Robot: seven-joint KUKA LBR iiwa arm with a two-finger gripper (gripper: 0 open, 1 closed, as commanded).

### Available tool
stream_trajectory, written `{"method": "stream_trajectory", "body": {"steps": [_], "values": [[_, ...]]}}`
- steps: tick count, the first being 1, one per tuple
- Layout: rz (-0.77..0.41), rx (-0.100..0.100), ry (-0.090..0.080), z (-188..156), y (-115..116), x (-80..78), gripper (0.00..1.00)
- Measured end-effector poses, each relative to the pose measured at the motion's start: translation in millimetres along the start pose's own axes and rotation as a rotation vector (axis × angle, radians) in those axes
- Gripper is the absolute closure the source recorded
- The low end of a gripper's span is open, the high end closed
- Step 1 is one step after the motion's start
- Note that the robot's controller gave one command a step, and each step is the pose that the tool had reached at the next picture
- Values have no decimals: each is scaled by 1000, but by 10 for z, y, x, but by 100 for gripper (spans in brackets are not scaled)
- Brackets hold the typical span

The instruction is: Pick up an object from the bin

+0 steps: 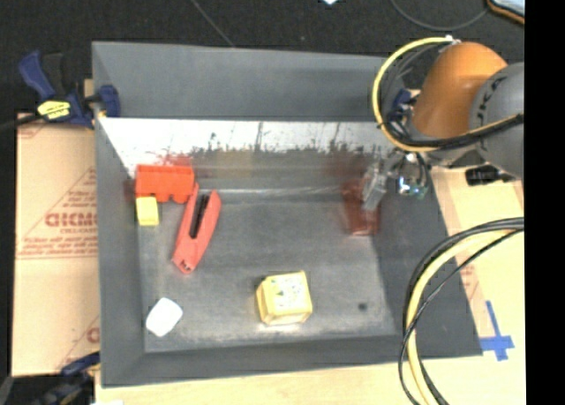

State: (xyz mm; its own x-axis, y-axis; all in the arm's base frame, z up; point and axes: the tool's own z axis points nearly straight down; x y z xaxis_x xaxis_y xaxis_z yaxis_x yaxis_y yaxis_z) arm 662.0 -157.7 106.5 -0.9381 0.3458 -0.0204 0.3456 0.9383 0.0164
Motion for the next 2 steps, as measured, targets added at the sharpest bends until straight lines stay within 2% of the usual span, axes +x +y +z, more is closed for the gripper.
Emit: {"method": "stream_trajectory", "body": {"steps": [1, 2], "values": [[-2, 1, -1, -49, -3, 9, 100], [-6, 1, -5, -613, 6, -22, 100]]}}
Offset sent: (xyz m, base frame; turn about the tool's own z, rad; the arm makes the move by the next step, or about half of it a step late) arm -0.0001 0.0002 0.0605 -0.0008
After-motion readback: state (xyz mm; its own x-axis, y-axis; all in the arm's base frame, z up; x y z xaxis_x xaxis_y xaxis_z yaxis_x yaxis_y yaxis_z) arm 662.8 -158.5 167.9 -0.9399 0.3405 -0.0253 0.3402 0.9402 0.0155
